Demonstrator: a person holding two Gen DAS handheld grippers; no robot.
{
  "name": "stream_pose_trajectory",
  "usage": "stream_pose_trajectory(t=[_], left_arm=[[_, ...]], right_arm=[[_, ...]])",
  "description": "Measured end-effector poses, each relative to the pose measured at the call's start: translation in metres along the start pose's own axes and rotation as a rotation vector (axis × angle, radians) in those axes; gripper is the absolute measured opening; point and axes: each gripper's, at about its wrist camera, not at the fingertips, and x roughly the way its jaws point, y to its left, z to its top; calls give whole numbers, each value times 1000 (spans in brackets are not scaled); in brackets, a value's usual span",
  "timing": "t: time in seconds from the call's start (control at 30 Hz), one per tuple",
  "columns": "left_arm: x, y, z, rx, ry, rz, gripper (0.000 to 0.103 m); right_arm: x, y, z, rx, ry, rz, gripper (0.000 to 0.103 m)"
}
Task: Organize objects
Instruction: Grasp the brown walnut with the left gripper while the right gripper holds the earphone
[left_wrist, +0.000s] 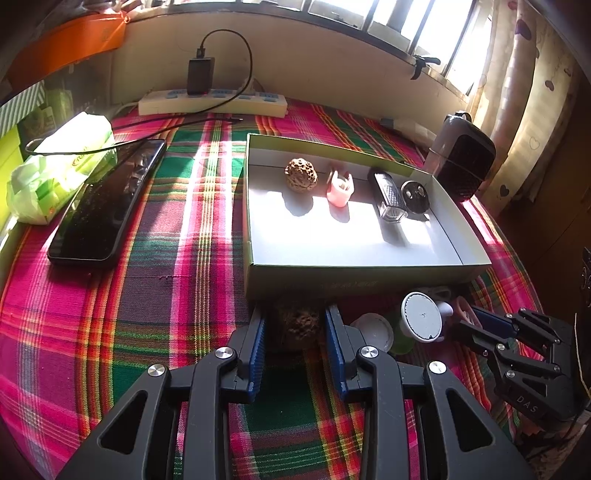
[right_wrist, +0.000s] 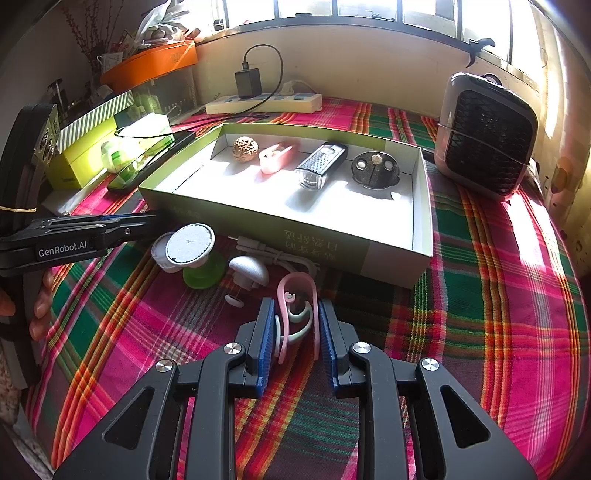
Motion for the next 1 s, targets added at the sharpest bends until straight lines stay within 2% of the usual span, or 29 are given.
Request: stream_pose_trajectory(t=[1.0], left_arm=[[-20, -9, 2, 29, -42, -10, 28]], right_arm=[[-14, -1, 3, 28, -33, 7, 25]])
